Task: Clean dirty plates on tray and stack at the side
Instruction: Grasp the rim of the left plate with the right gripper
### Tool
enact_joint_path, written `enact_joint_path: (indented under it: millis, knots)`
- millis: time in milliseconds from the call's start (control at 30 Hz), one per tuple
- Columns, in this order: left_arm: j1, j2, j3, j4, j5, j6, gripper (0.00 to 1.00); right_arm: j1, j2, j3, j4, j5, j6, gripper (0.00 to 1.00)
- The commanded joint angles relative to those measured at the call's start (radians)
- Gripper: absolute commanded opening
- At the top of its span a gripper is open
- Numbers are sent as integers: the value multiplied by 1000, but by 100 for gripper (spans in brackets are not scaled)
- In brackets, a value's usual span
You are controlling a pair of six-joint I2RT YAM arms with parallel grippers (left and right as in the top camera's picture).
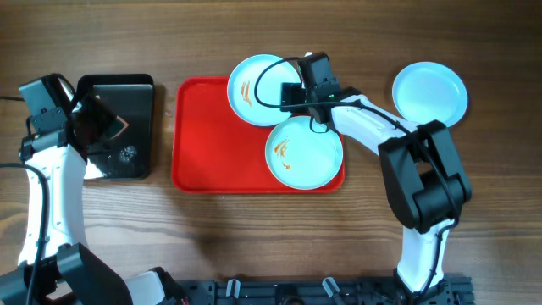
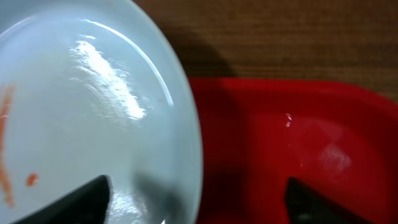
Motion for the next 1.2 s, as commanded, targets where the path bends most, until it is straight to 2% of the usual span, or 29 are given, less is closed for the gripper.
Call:
enact_joint_path:
  millis: [0, 133, 200, 300, 400, 467, 533, 667, 800, 900, 1000, 1167]
  knots:
    - [-3, 0, 14, 10, 12, 9, 4, 0, 30, -2, 13, 13, 2, 60]
    - [-3, 0, 14, 10, 11, 9, 4, 0, 30, -2, 54, -83, 3, 29]
    - [-3, 0, 14, 10, 12, 9, 4, 2, 30, -2, 61, -117, 9, 4]
    - [-3, 0, 14, 10, 12, 9, 4, 2, 30, -1, 61, -146, 19, 4]
    - [-4, 0, 14, 10, 18, 9, 4, 2, 14, 6, 60, -301, 18, 4]
    - [-3, -12, 14, 15, 98, 10, 4, 5, -9, 16, 52, -430, 27, 4]
    - [-4, -49, 14, 34, 179, 12, 4, 27, -34, 16, 31, -470, 62, 4]
    - [-6, -103, 14, 14, 210, 13, 4, 81, -30, 16, -6, -448, 133, 4]
    - [-80, -110, 14, -45, 380, 12, 4, 160, -29, 16, -96, -291, 164, 4]
    - [-198, -98, 14, -104, 341, 13, 4, 192, -29, 16, -138, -172, 209, 4]
    - [-323, -46, 14, -156, 209, 13, 4, 194, -29, 16, -150, -152, 211, 4]
    - [-465, 113, 14, -135, 194, 12, 4, 195, -29, 16, -164, -143, 210, 4]
